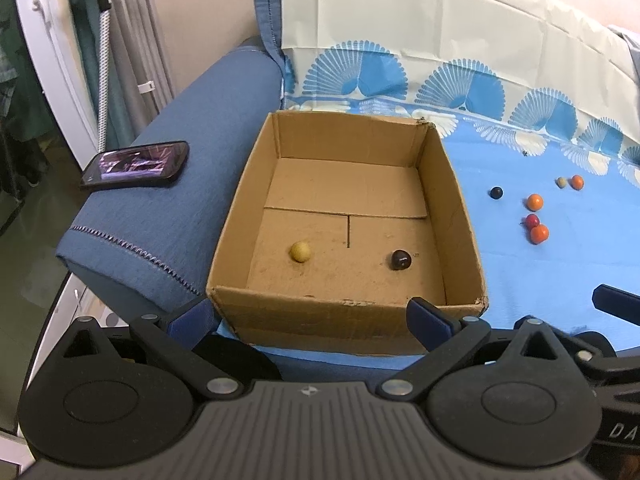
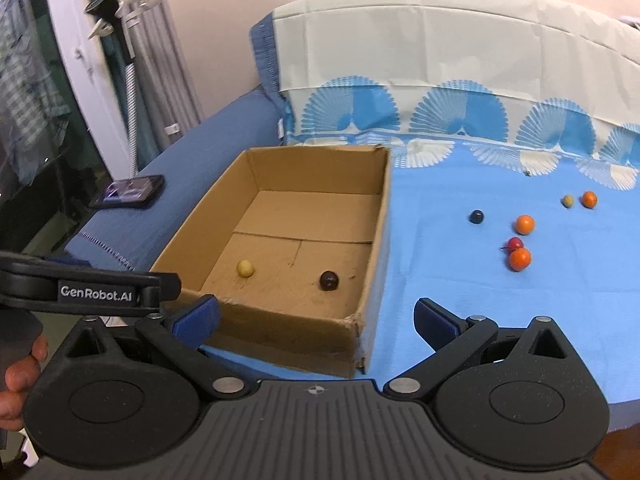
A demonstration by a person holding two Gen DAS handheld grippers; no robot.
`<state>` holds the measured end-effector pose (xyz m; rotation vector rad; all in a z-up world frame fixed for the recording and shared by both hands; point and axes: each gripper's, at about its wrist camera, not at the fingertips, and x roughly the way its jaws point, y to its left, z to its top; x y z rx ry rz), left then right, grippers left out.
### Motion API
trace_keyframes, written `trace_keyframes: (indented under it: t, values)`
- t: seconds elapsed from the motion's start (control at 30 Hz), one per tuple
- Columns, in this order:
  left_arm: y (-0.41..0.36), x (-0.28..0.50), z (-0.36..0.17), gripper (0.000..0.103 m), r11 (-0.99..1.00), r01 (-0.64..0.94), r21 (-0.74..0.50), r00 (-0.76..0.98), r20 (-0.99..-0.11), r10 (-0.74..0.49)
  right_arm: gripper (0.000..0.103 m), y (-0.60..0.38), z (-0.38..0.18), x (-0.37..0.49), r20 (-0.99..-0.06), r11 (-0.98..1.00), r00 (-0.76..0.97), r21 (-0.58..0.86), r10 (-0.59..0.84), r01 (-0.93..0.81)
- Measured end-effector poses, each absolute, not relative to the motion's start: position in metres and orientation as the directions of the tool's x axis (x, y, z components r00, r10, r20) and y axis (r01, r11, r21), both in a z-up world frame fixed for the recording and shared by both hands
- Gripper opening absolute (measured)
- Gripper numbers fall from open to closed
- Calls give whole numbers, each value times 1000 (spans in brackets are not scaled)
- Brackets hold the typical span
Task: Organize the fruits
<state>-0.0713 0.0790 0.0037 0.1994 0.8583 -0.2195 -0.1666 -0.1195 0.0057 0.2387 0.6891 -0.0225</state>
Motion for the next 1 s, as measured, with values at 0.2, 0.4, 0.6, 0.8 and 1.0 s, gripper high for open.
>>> trace_keyframes:
  t: [0.2,0.4,0.6,0.8,1.0]
  values:
    - [52,-58,7,103,951,297,91,625,-771,-121,102,-150,0,-166,-629,961,777,226,20,158]
    - [10,-42,9,103,934,344,95,616,-774,-148,102,-193,-5,-170,-626,939,778,229,-60,257]
    - [-39,-26,5,103,918,386,93,603,-778,-175,102,-246,-13,-174,-630,900,761,228,-155,372]
    - [-88,-5,-6,103,905,420,68,580,-787,-210,102,-292,-27,-176,-638,870,731,193,-240,454]
    - [-139,25,-25,103,887,460,40,552,-795,-250,102,-338,-41,-169,-631,841,701,138,-333,524]
